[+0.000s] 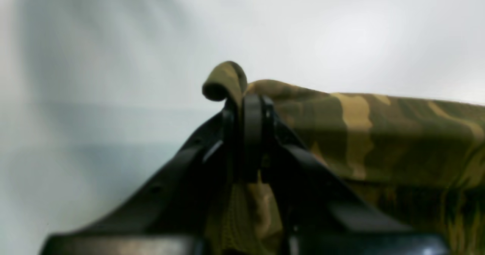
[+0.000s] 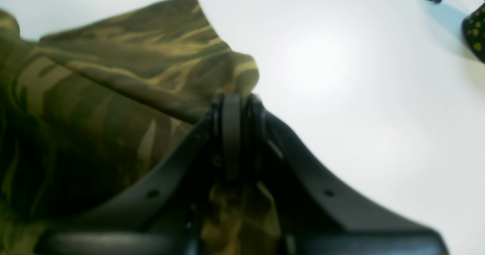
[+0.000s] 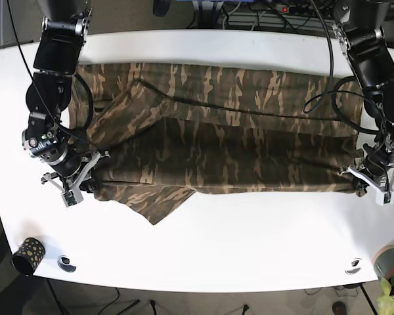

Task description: Fold the T-shirt properly

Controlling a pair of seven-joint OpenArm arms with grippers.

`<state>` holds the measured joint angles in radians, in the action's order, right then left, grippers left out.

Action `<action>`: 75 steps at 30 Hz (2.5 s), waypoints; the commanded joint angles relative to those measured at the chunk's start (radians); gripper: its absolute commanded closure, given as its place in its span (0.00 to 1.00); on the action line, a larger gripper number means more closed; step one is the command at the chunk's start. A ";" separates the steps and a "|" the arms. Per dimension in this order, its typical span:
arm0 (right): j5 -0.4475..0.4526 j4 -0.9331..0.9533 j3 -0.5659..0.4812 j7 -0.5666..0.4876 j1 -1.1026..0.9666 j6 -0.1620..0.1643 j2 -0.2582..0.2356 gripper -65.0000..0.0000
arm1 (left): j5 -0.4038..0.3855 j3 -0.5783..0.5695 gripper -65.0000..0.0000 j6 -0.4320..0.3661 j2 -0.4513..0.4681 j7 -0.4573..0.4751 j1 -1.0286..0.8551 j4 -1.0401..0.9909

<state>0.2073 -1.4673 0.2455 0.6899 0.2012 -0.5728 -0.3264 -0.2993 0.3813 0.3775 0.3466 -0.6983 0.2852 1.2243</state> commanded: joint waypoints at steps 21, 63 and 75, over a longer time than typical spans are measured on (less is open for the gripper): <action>0.001 -0.398 0.171 0.096 -0.362 0.007 0.086 1.00 | 0.005 0.025 1.00 0.094 0.024 -0.073 -0.272 0.257; 0.248 0.198 -0.027 0.161 0.045 0.018 0.029 0.20 | 0.005 -0.055 0.33 0.128 -0.062 -0.143 -0.350 0.320; 0.122 0.287 -0.096 0.090 0.076 0.009 0.083 0.20 | 0.005 -0.054 0.33 0.128 -0.040 -0.142 -0.357 0.268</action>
<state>0.3180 -1.1694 0.1493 0.7876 0.2588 -0.5571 -0.2447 -0.3000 0.3225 0.5095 0.2913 -0.8371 -0.0776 1.4826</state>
